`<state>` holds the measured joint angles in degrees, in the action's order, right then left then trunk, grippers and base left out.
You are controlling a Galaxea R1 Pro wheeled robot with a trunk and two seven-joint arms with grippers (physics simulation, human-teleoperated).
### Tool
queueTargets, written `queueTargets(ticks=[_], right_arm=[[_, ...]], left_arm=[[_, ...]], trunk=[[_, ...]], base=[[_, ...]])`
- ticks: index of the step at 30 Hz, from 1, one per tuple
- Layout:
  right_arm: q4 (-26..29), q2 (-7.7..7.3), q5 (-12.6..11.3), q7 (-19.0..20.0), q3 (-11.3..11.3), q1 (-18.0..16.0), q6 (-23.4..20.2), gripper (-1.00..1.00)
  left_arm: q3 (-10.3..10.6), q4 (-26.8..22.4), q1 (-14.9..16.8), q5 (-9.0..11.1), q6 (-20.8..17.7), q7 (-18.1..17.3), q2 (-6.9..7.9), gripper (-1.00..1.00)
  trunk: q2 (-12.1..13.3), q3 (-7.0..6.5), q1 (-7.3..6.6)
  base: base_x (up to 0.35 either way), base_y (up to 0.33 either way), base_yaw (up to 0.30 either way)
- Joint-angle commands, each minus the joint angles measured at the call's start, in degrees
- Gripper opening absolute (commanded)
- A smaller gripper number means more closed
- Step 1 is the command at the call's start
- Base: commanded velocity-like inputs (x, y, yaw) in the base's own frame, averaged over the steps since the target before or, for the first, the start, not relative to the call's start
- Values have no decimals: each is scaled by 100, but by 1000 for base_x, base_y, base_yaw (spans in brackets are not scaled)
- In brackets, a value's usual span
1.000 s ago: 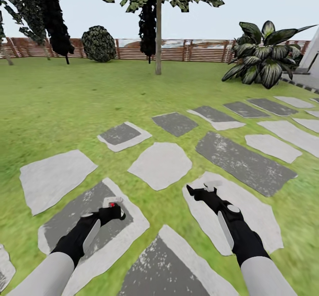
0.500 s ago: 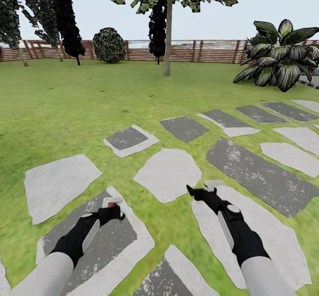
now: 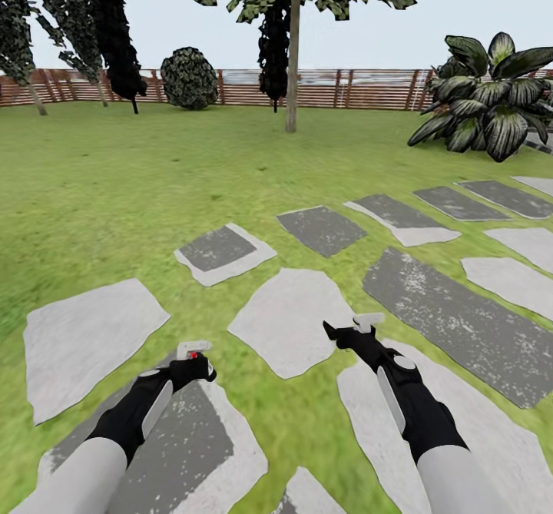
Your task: In the garden, pick up the pesticide atomizer on the floor and spray pesticide onto both trees until each tree trunk is fully covered.
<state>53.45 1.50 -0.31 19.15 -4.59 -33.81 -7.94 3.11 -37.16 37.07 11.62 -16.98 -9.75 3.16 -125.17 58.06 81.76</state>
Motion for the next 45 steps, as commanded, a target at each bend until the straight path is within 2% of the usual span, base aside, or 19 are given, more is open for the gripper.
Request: queueTargets(ticks=[1, 26, 45], right_arm=[[9, 8, -4, 45, -27, -2, -41, 100], [-44, 34, -13, 53, -7, -2, -32, 100], [-10, 34, -13, 53, -15, -2, -32, 100]], left_arm=[[23, -9, 2, 60, -33, 9, 8, -100], [13, -28, 2, 69, -51, -9, 35, -100], [23, -25, 2, 69, -51, -1, 4, -100]], trunk=[[-2, 5, 3], [-2, 5, 3], [-2, 5, 3]], base=[[339, 0, 0], [339, 29, 0], [339, 11, 0]])
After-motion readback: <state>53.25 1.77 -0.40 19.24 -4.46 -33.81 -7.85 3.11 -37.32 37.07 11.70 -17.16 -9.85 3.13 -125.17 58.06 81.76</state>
